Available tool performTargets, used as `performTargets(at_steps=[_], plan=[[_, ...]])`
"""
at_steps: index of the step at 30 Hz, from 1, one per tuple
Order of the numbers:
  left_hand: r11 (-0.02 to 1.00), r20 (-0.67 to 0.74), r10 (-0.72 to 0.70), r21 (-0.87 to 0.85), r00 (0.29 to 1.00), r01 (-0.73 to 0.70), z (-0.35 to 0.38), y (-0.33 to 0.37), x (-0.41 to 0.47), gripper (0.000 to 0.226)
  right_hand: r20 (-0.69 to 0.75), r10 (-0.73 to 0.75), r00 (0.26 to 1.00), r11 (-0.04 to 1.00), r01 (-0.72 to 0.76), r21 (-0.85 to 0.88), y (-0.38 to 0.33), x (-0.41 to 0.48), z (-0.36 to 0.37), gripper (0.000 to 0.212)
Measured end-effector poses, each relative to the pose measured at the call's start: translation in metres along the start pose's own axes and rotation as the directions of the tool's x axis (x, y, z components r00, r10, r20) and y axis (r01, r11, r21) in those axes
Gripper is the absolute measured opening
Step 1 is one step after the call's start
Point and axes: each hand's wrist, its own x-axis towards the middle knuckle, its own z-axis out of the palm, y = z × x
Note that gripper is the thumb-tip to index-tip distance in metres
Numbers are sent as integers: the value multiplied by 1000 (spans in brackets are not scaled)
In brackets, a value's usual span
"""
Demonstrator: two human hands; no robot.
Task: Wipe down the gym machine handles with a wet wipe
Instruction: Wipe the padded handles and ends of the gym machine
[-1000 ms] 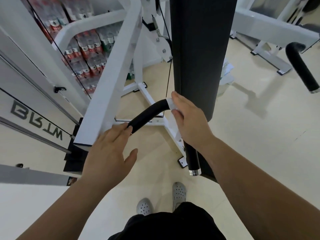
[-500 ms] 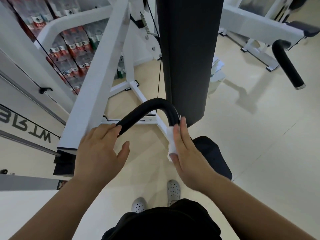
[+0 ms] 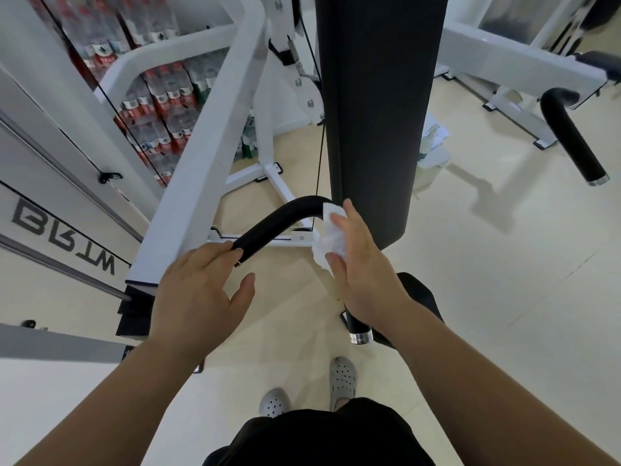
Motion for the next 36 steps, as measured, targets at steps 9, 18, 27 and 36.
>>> performTargets(at_steps=[9, 18, 27, 36], plan=[[999, -66, 18, -39, 998, -21, 5, -4, 1, 37, 173, -77, 982, 899, 143, -414, 8, -34, 9, 73], [999, -105, 16, -48, 994, -21, 0, 1, 5, 35, 218, -98, 971, 973, 140, -184, -1, 46, -18, 69], [998, -25, -31, -58, 999, 29, -3, -1, 9, 34, 476, -399, 784, 612, 614, -499, -26, 99, -24, 53], [990, -122, -58, 118, 991, 73, -18, -27, 12, 25, 485, -472, 736, 524, 677, -517, -60, 88, 19, 40]])
